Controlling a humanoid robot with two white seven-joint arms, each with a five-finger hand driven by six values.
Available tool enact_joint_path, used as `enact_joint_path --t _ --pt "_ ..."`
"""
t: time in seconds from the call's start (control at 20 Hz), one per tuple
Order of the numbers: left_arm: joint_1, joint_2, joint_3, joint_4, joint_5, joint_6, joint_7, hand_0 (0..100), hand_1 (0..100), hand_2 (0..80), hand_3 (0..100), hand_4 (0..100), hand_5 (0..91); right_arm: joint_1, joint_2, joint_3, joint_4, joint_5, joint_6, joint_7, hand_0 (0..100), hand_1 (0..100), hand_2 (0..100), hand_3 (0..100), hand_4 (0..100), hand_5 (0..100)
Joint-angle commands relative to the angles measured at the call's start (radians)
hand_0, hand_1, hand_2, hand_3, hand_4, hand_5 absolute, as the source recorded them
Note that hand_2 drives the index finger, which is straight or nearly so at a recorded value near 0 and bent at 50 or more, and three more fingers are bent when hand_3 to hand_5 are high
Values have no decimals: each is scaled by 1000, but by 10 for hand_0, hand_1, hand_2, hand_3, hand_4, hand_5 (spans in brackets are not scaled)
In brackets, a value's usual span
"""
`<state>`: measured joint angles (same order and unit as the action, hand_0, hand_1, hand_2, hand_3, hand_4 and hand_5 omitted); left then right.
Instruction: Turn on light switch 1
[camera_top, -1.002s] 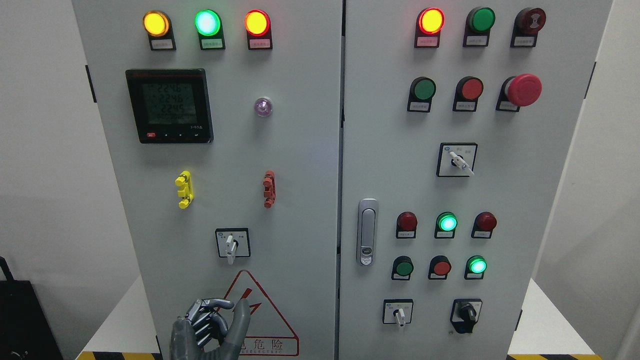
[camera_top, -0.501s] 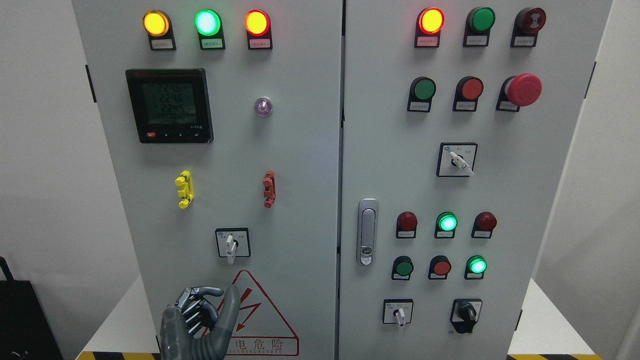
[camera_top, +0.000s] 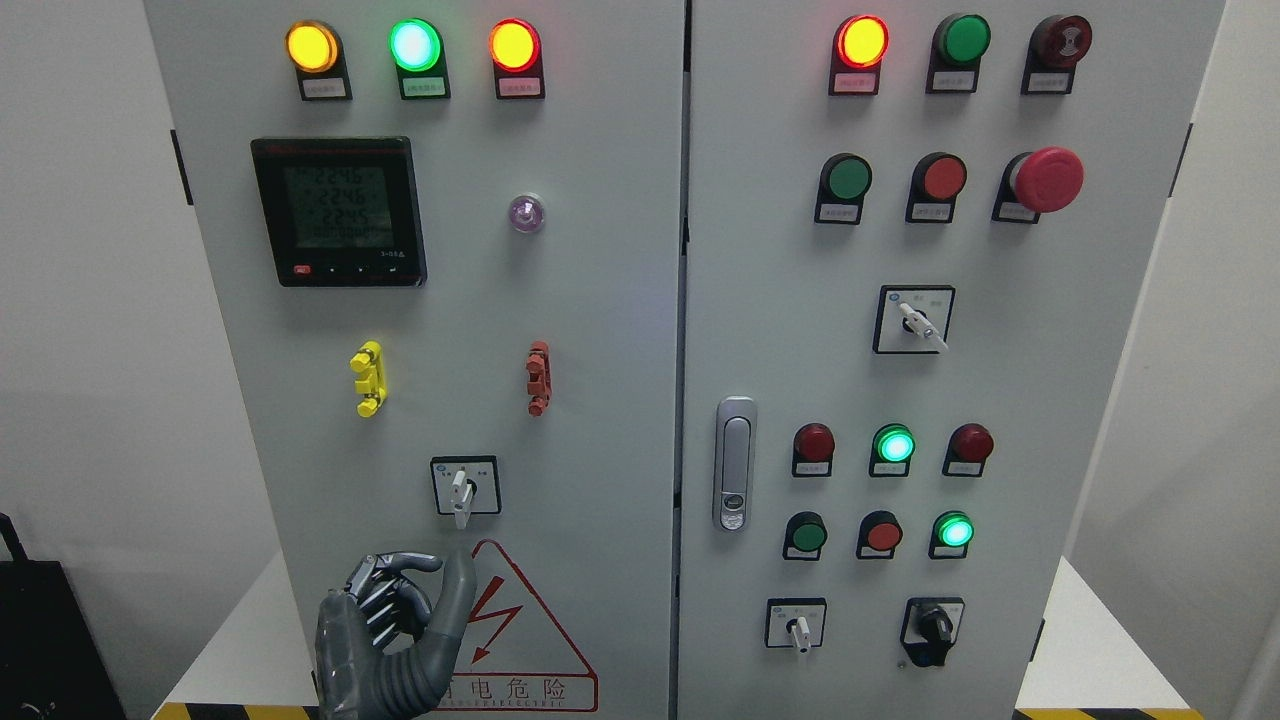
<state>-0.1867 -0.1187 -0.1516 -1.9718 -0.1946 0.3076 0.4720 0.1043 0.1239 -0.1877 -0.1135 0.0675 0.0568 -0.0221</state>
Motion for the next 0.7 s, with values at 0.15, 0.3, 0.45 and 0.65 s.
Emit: enact_joint_path --t 0.15,0.3,0.45,0.65 --pt "-46 -7 -11 1 -9 57 28 175 625 556 974 1000 866 0 0 1 0 0 0 1 0 0 0 0 0 0" --pt "-56 -9 -17 1 -9 62 30 174 625 559 976 1000 865 0 0 -1 0 0 0 1 0 0 0 0 0 0" --pt "-63 -10 -26 1 -9 67 30 172 625 561 981 1000 865 0 -1 -1 0 0 0 1 0 0 0 0 0 0" --pt "-66 -13 -26 2 -9 71 46 170 626 562 987 1000 864 0 0 -1 0 0 0 1 0 0 0 0 0 0"
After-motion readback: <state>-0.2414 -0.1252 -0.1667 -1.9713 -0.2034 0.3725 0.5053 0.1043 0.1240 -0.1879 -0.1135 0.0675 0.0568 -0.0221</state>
